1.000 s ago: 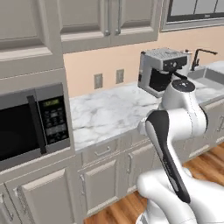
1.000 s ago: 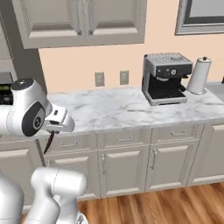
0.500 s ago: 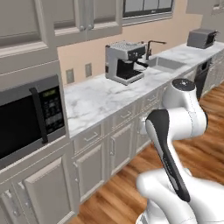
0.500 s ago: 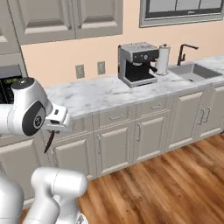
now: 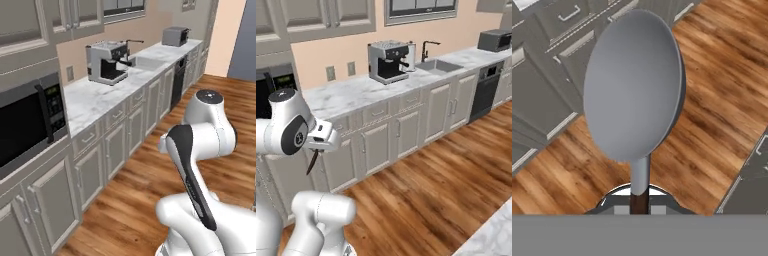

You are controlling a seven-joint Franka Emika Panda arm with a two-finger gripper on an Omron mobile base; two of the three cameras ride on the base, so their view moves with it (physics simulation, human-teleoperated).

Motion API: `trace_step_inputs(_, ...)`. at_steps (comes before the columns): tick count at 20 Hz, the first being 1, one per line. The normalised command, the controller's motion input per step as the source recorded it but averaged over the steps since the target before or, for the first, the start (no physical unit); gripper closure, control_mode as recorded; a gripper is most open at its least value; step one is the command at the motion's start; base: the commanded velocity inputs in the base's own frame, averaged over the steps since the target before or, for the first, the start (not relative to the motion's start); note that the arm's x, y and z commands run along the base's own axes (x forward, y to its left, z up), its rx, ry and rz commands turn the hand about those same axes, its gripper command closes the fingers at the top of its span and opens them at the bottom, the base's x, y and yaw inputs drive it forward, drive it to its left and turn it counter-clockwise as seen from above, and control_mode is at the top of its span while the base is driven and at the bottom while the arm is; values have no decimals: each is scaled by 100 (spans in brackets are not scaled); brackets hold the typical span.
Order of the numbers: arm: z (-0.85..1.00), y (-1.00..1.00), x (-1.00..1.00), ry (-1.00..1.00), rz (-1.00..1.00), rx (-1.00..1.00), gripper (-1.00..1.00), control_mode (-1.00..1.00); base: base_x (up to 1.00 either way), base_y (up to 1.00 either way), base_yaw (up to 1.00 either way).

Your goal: Take the fork and place it on the left side of the plate. Then take the spoon and place it on the right side of the plate. Make sure they're directly next to the plate.

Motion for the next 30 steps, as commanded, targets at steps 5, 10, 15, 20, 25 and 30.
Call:
trace_step_inputs(5, 0, 0, 0, 0, 0, 0, 100, 100, -100, 0, -36)
trace_step_inputs(10, 0, 0, 0, 0, 0, 0, 100, 100, -100, -14, -31)
trace_step_inputs(15, 0, 0, 0, 0, 0, 0, 100, 100, -87, -63, -20)
trace_step_inputs(20, 0, 0, 0, 0, 0, 0, 100, 100, -39, -100, -7)
trace_step_inputs(25, 0, 0, 0, 0, 0, 0, 100, 100, -43, -100, -3)
trace_step_inputs(30, 0, 0, 0, 0, 0, 0, 100, 100, -67, -100, -3)
